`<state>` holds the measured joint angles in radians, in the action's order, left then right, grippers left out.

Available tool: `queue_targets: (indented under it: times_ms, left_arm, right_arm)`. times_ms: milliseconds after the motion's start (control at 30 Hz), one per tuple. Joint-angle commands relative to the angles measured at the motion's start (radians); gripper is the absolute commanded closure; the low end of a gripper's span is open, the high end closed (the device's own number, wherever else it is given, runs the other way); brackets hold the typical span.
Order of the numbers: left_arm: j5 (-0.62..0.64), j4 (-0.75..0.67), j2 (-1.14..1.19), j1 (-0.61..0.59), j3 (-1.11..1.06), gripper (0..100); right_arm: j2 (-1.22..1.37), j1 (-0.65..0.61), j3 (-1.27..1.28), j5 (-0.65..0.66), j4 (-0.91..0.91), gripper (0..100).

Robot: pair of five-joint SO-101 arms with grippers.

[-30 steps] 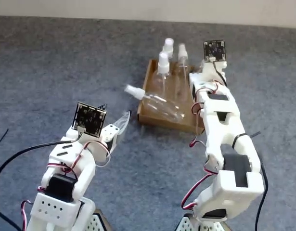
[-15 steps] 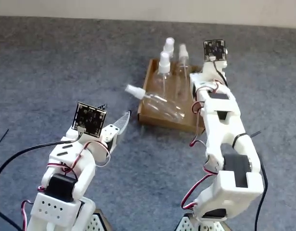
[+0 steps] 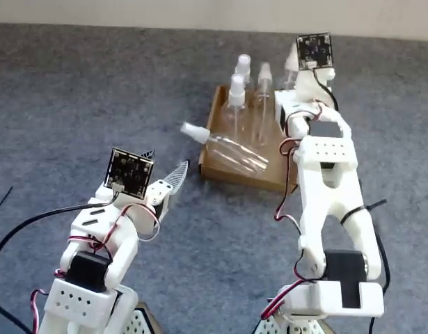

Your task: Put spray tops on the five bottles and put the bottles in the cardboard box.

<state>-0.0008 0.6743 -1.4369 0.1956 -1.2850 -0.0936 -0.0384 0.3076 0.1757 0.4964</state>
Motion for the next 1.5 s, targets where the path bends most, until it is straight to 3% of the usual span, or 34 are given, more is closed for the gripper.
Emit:
queue_targets:
  times_ms: [0, 233, 500, 633, 733, 933, 1233, 1467]
  left_arm:
    - [-0.006, -0.018, -0.008, -0.012, 0.005, 79]
    - [-0.006, -0.018, -0.008, -0.012, 0.005, 79]
    - [-0.006, -0.017, -0.008, -0.012, 0.004, 79]
    - [-0.006, -0.017, -0.008, -0.016, -0.001, 79]
    - [-0.006, -0.018, -0.012, -0.076, 0.005, 79]
    - [-0.005, -0.023, -0.110, -0.176, -0.010, 79]
    - [-0.005, 0.087, -0.404, -0.297, -0.197, 79]
    - [-0.005, 0.091, -0.381, -0.352, -0.311, 79]
  right_arm:
    - [-0.061, -0.005, -0.058, 0.008, 0.008, 78.9]
    - [-0.062, -0.001, -0.062, 0.011, 0.027, 78.9]
    - [-0.105, -0.001, -0.062, 0.009, 0.166, 79.8]
    - [-0.243, -0.001, -0.042, 0.009, 0.236, 90.6]
    - [-0.378, -0.001, 0.071, 0.012, 0.277, 99.8]
    - [-0.668, -0.005, 0.429, 0.015, 0.272, 99.1]
    - [-1.064, -0.007, 0.839, 0.017, 0.272, 99.1]
    - [-1.308, -0.007, 1.119, 0.017, 0.272, 99.1]
